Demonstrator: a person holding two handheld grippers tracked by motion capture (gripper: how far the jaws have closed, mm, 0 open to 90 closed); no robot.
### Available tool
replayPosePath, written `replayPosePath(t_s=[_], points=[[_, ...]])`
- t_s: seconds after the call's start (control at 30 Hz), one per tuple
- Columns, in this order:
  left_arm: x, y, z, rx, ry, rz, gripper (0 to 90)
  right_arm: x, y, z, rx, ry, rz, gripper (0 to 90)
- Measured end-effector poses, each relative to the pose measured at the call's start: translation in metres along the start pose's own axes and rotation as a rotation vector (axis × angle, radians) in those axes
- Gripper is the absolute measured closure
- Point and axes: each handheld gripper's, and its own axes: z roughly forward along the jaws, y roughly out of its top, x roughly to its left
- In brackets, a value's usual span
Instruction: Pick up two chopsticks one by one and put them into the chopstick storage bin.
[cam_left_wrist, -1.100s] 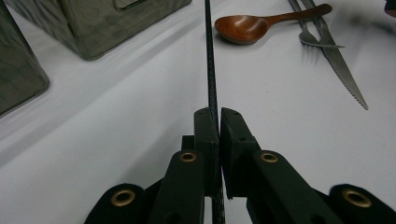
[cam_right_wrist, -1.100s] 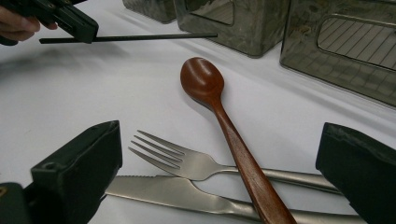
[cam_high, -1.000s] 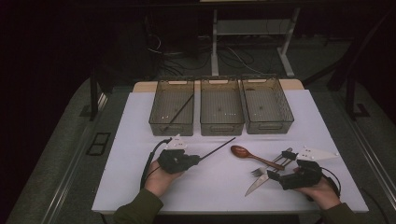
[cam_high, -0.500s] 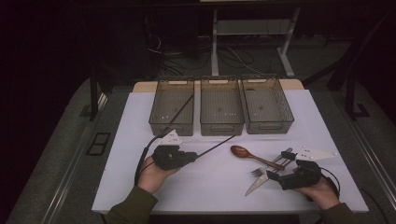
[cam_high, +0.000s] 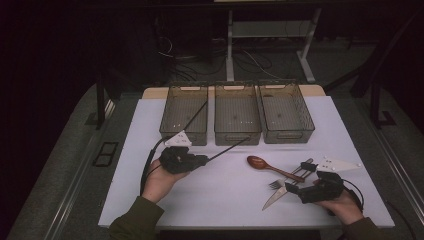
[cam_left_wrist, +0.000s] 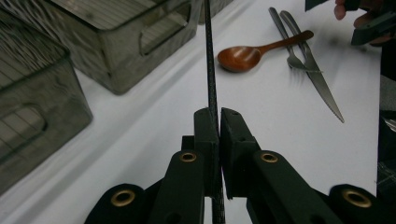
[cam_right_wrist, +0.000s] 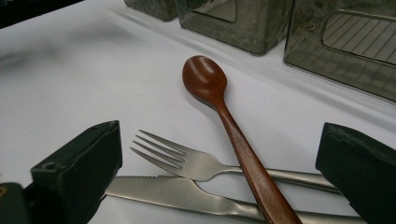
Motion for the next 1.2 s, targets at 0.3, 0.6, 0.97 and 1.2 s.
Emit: replayPosePath(t_s=[0.3,0.6,0.97,1.2], points=[[0.019,0.019,-0.011,-0.023,0.016,0.013,85.0,0.0,0.0,0.0,-0.004,-0.006,0.005,0.0],[0.038,0.038,-0.018,-0.034,0.055,0.016,85.0,0.001,0.0,0.0,0.003,-0.003,0.016,0.0],[0.065,0.059,-0.022,-0.029,0.11,0.029,85.0,0.0,0.0,0.0,-0.007,-0.006,0.006,0.0],[0.084,0.063,-0.018,-0.028,0.136,0.006,85.0,0.0,0.0,0.0,-0.01,-0.006,0.007,0.0]])
